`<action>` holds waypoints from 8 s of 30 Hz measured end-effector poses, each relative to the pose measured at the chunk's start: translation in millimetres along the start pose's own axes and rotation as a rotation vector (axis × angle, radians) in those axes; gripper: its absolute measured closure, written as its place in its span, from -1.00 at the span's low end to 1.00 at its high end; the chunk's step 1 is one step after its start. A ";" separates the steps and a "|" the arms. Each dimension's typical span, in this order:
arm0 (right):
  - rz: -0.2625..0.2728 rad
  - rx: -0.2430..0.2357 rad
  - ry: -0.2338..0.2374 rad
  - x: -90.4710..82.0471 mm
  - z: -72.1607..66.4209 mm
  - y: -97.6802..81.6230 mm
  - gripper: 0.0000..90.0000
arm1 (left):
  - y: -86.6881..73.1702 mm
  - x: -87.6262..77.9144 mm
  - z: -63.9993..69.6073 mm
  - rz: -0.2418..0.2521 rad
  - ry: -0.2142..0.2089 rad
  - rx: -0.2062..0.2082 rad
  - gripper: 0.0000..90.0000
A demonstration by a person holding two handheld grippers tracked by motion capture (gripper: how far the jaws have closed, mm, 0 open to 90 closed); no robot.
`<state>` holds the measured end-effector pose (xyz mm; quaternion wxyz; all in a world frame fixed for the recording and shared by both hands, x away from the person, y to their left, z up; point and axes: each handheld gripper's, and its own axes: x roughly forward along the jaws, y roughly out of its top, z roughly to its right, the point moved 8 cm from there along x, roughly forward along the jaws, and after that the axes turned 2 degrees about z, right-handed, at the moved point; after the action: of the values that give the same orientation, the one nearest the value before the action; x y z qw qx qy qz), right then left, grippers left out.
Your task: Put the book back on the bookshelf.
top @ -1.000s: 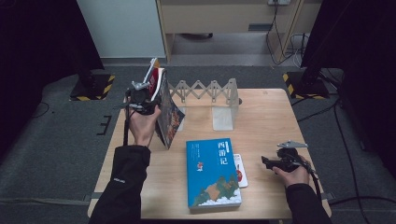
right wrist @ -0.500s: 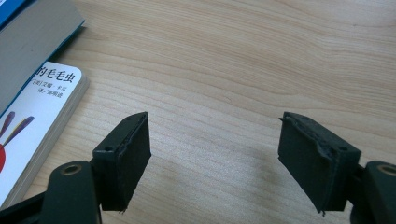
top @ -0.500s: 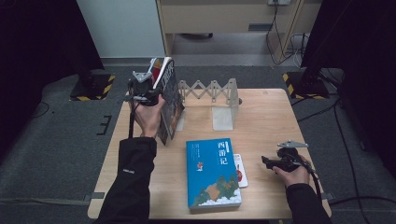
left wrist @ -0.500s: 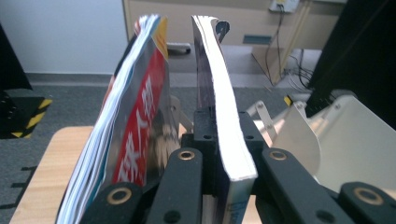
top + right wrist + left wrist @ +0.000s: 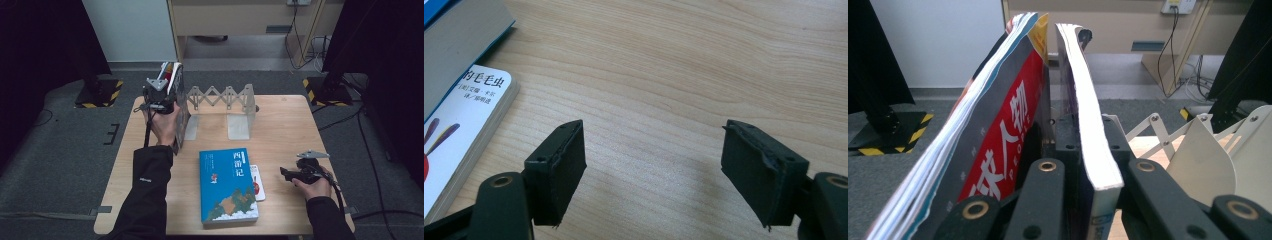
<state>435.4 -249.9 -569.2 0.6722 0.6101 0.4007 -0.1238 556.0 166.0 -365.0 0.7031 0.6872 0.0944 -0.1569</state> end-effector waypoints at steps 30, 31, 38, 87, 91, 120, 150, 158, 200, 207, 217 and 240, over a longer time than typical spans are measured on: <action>0.000 0.004 -0.009 -0.4 0.8 -0.3 -0.44 | 0.3 -49.3 -13.4 0.070 -0.172 -0.048 0.25; 0.000 0.003 -0.009 -0.5 0.9 -0.4 -0.44 | 0.4 -52.5 -14.5 0.075 -0.181 -0.049 0.23; 0.002 0.003 -0.007 -1.0 0.9 -0.5 -0.45 | -1.0 -71.7 -19.3 0.103 -0.262 -0.072 0.13; 0.117 -0.057 0.070 -17.9 -42.0 29.5 -0.38 | -171.7 -95.5 24.3 -0.229 -0.572 0.024 -0.26; 0.123 -0.059 0.074 -19.3 -46.1 32.0 -0.37 | -181.0 -89.8 28.1 -0.259 -0.590 0.012 -0.27; 0.084 -0.086 0.225 -9.0 -103.0 36.5 -0.21 | -232.2 -72.2 60.3 -0.417 -0.692 0.040 -0.40; 0.033 -0.034 0.334 13.3 -137.9 22.0 -0.19 | -254.6 -65.0 77.5 -0.423 -0.788 -0.146 -0.74; 0.037 -0.014 0.343 14.2 -137.7 21.2 -0.20 | -256.0 -64.2 78.9 -0.414 -0.801 -0.164 -0.76; 0.051 0.046 0.386 17.8 -140.4 18.1 -0.18 | -248.4 -68.6 74.1 -0.544 -0.784 -0.220 -0.43; 0.059 0.052 0.393 18.5 -139.7 17.7 -0.17 | -244.7 -72.6 72.3 -0.589 -0.780 -0.220 -0.32; 0.055 0.068 0.405 18.2 -138.1 17.4 -0.15 | -239.1 -75.1 70.2 -0.601 -0.791 -0.262 -0.18; 0.054 0.098 0.412 15.5 -130.9 18.1 -0.02 | -221.6 -76.8 91.4 -0.536 -0.884 -0.239 -0.05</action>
<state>406.6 -120.4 -558.3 0.5485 0.6651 0.5068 0.0020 399.1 80.5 -542.3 0.6844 0.4222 -0.0214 -0.5941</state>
